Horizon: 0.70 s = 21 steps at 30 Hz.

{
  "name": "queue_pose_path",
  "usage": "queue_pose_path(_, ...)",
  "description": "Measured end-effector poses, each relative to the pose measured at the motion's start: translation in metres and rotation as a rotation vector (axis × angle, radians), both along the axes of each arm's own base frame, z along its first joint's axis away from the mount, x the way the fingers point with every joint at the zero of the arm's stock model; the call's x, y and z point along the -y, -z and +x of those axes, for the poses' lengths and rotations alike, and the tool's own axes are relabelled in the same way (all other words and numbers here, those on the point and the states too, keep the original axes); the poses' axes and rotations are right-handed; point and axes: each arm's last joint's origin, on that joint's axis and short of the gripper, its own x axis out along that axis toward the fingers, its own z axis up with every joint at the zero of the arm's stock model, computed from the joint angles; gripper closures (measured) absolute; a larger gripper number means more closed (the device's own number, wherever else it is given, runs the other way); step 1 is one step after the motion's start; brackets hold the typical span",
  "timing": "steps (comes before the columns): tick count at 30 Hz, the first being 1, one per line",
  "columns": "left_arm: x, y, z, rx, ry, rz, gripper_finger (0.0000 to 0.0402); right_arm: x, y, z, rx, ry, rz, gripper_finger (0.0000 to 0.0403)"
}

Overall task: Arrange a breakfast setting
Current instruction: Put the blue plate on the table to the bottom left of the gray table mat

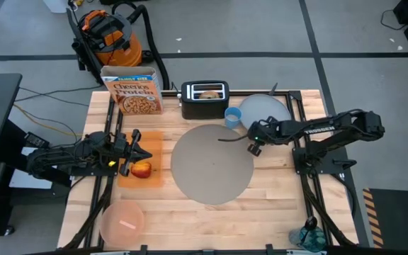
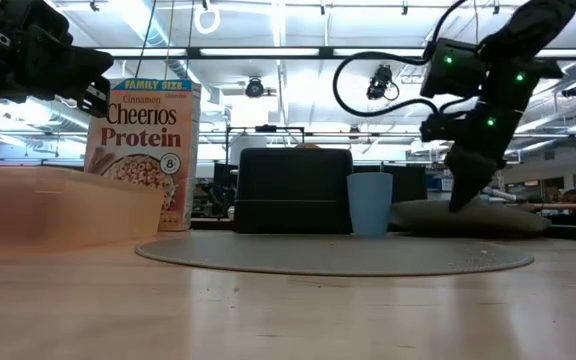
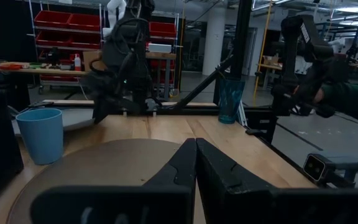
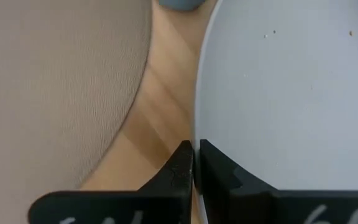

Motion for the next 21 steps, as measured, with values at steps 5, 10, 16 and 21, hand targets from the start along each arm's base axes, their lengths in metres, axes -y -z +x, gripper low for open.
queue_pose_path(5,0.0,0.0,0.0,0.0,0.0,0.0,0.0386,0.002,-0.008,0.005,0.056,0.078,-0.003,0.0384)
queue_pose_path(10,0.0,0.0,0.0,0.0,0.0,0.0,0.0386,0.004,-0.024,0.009,0.051,0.117,-0.048,0.0384)
queue_pose_path(16,0.0,0.0,0.0,0.0,0.0,0.0,0.0386,0.007,-0.05,0.015,0.029,0.135,-0.124,0.0384)
queue_pose_path(21,0.0,0.0,0.0,0.0,0.0,0.0,0.0386,0.011,-0.074,0.021,0.043,0.16,-0.207,0.0384)
